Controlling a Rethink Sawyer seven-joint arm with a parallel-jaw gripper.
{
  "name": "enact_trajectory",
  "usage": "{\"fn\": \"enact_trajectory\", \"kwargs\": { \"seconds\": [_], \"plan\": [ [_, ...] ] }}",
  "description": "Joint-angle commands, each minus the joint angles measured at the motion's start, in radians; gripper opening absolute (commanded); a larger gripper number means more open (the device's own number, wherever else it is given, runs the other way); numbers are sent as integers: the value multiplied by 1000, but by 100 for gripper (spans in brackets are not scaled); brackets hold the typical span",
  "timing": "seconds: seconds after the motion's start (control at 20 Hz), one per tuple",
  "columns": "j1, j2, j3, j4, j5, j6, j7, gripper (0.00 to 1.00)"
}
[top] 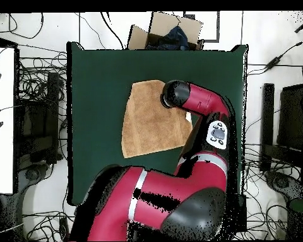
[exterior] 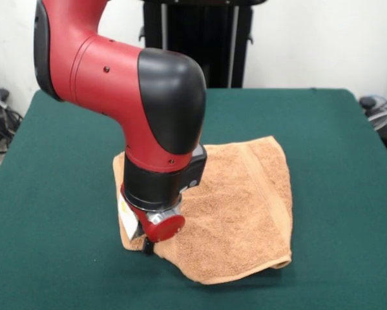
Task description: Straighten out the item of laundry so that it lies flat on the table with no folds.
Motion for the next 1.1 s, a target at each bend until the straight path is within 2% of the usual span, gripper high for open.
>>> {"fn": "enact_trajectory", "kwargs": {
  "seconds": [0.05, 0.5, 1.1],
  "plan": [
    [-37, 127, 169, 32, 20, 58, 8, 0],
    [-45, 108, 180, 25, 32, 160, 5, 0],
    [29, 57, 97, 5, 50, 368, 148, 0]
  ]
}}
